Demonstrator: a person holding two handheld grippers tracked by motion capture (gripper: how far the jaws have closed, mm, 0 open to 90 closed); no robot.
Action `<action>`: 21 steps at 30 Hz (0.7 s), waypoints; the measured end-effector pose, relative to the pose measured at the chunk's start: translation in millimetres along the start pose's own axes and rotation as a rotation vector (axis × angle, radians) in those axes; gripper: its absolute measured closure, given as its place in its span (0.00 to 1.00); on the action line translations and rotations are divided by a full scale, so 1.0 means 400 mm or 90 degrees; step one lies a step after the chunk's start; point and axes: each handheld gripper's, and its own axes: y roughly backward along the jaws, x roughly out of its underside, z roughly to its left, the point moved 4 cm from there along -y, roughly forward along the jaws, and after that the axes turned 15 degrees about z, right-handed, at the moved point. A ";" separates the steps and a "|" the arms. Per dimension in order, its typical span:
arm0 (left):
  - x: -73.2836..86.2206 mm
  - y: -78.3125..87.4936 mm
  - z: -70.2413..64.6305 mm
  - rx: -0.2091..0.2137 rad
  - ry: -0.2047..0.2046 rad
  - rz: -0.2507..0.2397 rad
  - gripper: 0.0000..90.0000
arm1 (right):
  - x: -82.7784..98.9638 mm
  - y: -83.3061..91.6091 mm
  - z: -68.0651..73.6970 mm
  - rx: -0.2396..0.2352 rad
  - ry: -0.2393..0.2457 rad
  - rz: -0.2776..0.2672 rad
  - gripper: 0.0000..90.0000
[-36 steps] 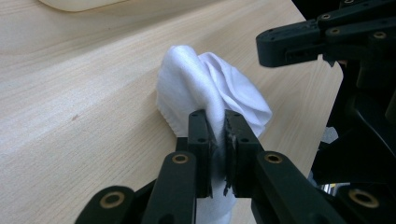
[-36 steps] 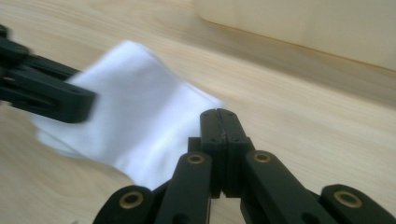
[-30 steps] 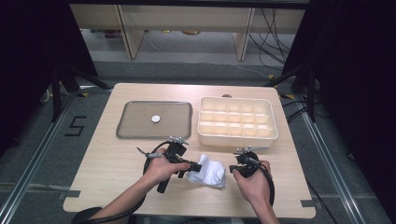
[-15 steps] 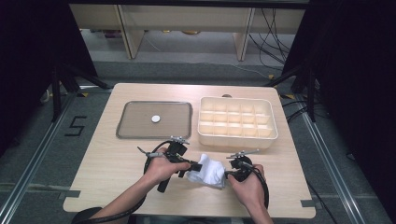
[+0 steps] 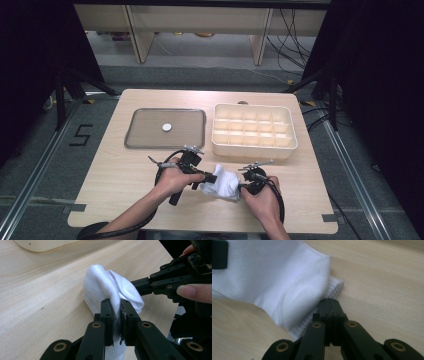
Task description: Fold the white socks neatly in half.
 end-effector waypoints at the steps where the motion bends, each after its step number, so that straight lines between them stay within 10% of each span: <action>1: 0.000 0.001 0.000 -0.002 -0.001 0.003 0.91 | 0.000 0.000 0.002 -0.001 -0.003 0.003 1.00; 21: -0.010 -0.004 -0.011 0.000 -0.011 0.004 0.91 | -0.006 -0.005 0.016 0.009 0.009 0.014 1.00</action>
